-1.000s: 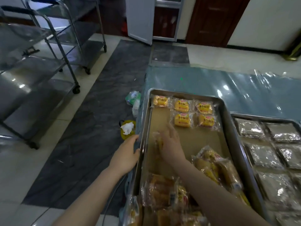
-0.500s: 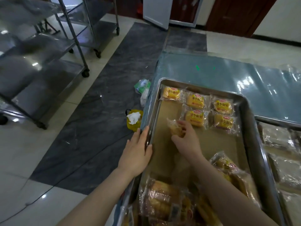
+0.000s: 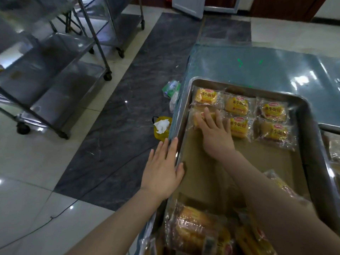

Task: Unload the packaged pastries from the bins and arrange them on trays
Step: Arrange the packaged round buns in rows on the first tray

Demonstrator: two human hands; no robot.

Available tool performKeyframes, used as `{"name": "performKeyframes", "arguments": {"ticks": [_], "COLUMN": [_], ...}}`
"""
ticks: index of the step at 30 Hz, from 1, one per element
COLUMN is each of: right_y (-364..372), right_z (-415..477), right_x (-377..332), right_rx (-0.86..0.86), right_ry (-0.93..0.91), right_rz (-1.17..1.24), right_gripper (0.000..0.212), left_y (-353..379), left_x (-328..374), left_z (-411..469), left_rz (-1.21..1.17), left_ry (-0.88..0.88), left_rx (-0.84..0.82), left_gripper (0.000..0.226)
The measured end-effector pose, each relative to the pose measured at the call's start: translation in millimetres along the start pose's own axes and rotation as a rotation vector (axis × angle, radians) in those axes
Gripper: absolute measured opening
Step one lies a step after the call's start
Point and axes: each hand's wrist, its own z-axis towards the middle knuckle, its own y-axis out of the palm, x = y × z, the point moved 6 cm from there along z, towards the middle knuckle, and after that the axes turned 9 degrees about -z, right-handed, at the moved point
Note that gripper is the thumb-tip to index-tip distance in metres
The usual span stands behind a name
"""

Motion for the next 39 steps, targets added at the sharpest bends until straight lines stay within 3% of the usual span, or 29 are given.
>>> {"name": "performKeyframes", "arguments": {"ticks": [2, 9, 13, 16, 19, 23, 27, 30, 33, 36, 39], "right_y": [9, 0, -8, 4, 12, -1, -30, -36, -37, -42, -46], "right_z": [-3, 16, -1, -21, -27, -31, -70, -114, -150, -173, -179], "right_x": [-2, 4, 28, 48, 52, 46, 16, -9, -29, -43, -47], "right_rx": [-0.006, -0.074, -0.01, -0.098, -0.171, -0.111, -0.041, -0.274, -0.489, -0.585, -0.595], "right_ry": [-0.028, -0.026, 0.107, 0.26, 0.244, 0.239, 0.09, -0.08, -0.224, -0.322, -0.31], "right_rz": [-0.022, -0.113, -0.043, -0.009, -0.021, 0.048, 0.219, 0.338, 0.388, 0.49, 0.508], "right_gripper": [0.064, 0.073, 0.072, 0.076, 0.079, 0.078, 0.066, 0.044, 0.046, 0.056, 0.047], "left_y": [1, 3, 5, 5, 5, 4, 2, 0, -3, -5, -5], "left_x": [-1, -2, -3, -3, -3, -2, 0, 3, 7, 11, 12], "left_z": [0, 1, 2, 3, 2, 2, 2, 1, 0, 0, 0], "left_rz": [-0.013, 0.015, 0.018, 0.001, -0.007, -0.007, 0.004, 0.012, 0.017, 0.024, 0.044], "left_ry": [0.001, 0.005, 0.016, 0.032, 0.029, 0.032, 0.031, 0.041, 0.059, 0.072, 0.068], "left_rx": [0.001, 0.005, 0.001, 0.003, 0.001, 0.001, -0.006, -0.001, 0.008, 0.026, 0.032], "left_gripper": [0.067, 0.07, 0.071, 0.071, 0.072, 0.071, 0.072, 0.073, 0.075, 0.076, 0.076]}}
